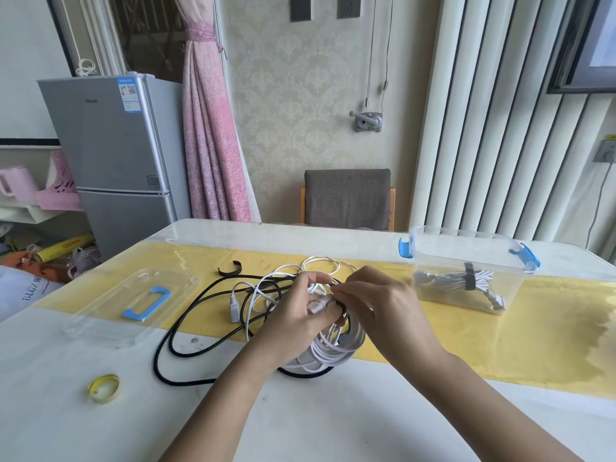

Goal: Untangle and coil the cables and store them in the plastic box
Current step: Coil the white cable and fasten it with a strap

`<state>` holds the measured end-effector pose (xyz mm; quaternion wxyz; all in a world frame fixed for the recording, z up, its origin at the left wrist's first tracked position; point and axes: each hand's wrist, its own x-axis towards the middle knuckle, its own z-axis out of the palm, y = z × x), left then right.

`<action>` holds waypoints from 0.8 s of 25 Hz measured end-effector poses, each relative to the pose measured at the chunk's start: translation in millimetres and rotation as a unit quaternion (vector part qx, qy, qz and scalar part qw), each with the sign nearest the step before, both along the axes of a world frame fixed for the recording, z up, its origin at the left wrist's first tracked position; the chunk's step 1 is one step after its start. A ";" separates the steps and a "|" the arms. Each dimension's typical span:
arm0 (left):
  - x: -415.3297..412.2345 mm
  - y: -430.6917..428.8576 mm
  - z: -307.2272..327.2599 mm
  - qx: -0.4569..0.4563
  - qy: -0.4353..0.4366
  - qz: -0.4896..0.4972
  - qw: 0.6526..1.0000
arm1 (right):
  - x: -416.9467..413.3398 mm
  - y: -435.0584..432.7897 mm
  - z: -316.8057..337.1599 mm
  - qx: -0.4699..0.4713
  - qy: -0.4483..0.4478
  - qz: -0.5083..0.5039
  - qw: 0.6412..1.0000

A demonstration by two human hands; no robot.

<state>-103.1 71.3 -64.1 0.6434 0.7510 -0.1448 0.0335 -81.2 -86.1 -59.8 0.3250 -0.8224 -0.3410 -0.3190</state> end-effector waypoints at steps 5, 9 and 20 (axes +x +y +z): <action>0.1 -2.4 -2.8 0.000 -0.013 0.037 0.999 | 1.8 -2.3 2.3 -0.079 0.000 -0.008 0.997; -0.1 -2.4 -7.6 0.046 -0.051 0.050 0.996 | -2.4 -0.1 -3.4 -0.158 0.040 -0.005 0.987; 0.1 -5.2 -13.3 0.191 -0.183 0.071 0.962 | -4.3 -7.5 13.2 0.027 0.501 0.108 0.859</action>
